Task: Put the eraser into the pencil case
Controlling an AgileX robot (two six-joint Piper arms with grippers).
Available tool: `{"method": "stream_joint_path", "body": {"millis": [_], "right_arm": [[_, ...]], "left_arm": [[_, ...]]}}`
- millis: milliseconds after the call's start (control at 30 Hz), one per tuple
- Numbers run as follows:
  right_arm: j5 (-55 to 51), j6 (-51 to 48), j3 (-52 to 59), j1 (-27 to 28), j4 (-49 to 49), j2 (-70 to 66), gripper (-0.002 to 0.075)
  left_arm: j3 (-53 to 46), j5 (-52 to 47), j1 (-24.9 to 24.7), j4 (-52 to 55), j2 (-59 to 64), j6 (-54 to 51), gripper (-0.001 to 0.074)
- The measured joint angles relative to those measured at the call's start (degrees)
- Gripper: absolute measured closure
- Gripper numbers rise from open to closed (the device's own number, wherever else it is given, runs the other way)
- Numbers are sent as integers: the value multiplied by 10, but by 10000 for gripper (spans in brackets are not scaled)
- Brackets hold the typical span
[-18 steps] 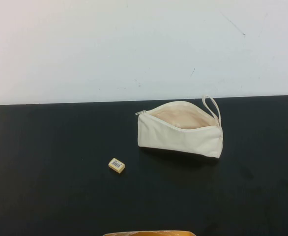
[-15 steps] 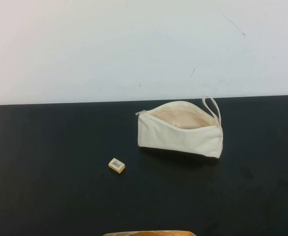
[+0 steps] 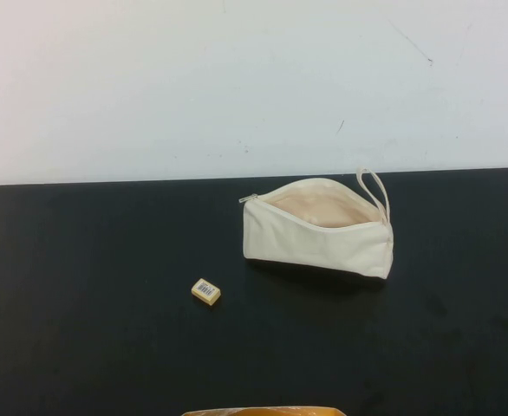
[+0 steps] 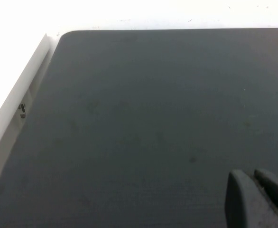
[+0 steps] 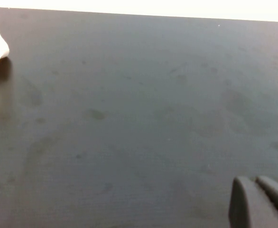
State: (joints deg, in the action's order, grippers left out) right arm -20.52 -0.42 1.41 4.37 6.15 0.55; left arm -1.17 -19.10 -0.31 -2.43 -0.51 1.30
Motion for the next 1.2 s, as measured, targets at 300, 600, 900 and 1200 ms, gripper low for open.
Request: {"method": "stream_joint_path", "body": {"millis": [300,600,900,1200], "right_arm": [[0,0,0,0,0,0,727],[0,0,0,0,0,0,727],[0,0,0,0,0,0,727],[0,0,0,0,0,0,727]], "left_arm": [[0,6,0,-44,0,7,736],[-4,94,0,-434,0,154,737],[22,84,0,-492,0,40,736],[227,-98,-4,-379,156,-136,736]]}}
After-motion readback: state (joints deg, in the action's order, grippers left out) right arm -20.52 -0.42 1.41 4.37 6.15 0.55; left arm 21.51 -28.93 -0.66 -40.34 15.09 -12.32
